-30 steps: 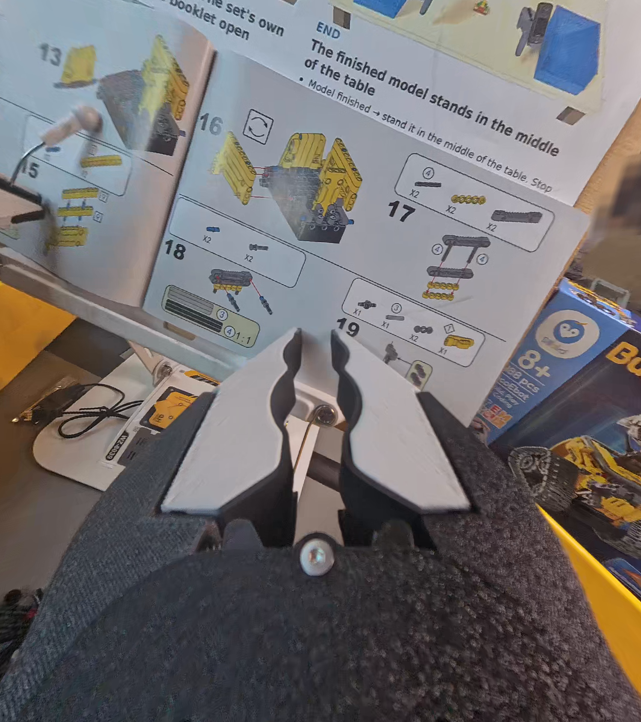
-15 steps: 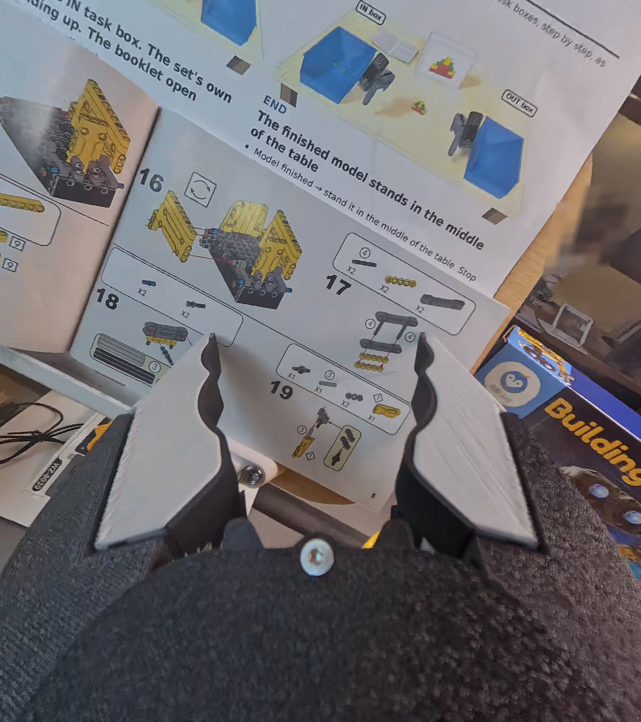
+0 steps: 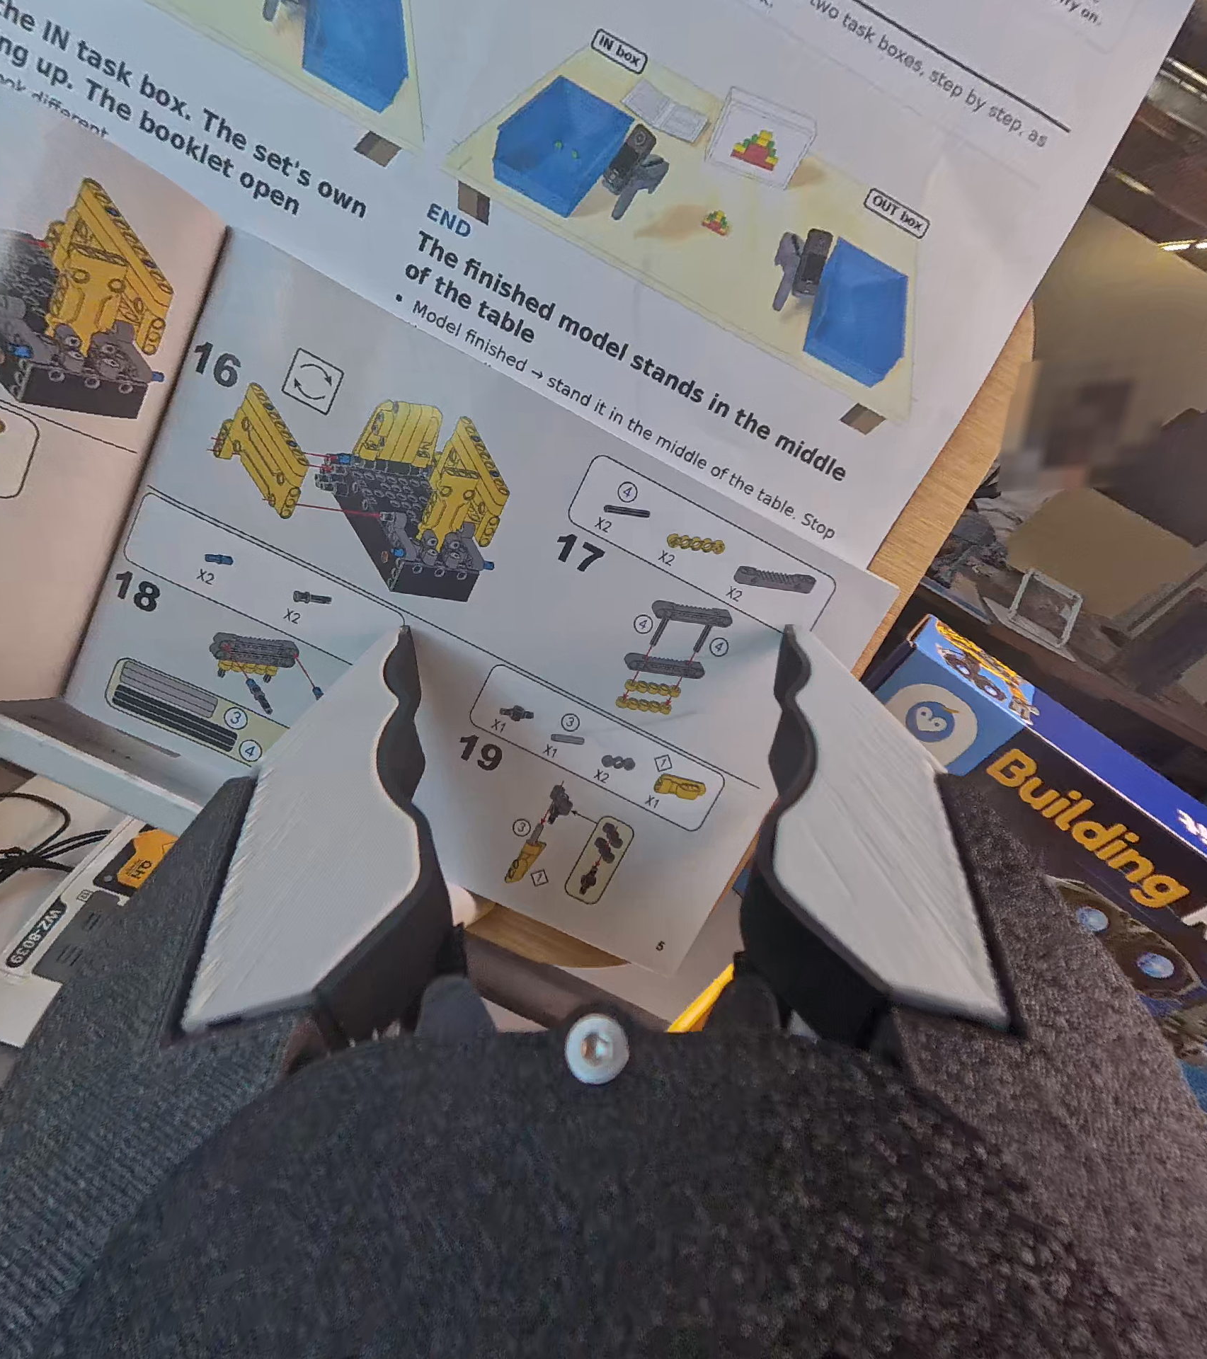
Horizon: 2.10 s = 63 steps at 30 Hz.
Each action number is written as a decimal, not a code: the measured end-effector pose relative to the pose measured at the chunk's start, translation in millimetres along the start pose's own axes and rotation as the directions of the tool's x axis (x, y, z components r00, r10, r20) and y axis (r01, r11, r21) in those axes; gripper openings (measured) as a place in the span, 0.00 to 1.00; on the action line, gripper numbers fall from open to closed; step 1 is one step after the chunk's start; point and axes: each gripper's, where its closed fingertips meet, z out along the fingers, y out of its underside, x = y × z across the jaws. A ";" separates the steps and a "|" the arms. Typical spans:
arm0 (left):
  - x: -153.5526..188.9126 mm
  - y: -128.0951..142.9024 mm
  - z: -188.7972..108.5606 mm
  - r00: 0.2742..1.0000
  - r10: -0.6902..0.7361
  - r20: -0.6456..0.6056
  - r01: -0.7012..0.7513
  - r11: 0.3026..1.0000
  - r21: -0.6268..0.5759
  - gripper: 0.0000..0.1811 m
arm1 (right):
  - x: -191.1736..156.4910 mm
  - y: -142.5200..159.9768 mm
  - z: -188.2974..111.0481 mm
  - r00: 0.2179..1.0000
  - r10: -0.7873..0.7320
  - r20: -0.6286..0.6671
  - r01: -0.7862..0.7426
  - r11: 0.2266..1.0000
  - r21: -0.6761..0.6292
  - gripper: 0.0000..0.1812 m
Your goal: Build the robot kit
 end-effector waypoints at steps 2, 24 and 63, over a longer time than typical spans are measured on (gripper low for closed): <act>2.1 0.3 -0.4 1.000 0.014 0.004 -0.014 1.000 0.000 0.21 | -0.1 0.2 0.0 1.000 -0.002 -0.004 0.002 1.000 -0.008 0.53; 1.4 10.3 0.5 1.000 0.022 -0.006 -0.023 1.000 -0.013 0.21 | 8.2 3.4 7.5 0.997 -0.040 0.070 0.045 0.996 -0.075 0.57; 6.4 27.6 7.2 0.999 0.046 -0.029 -0.047 0.997 -0.057 0.21 | 8.4 2.5 1.4 0.991 -0.096 0.094 0.097 0.995 -0.013 0.65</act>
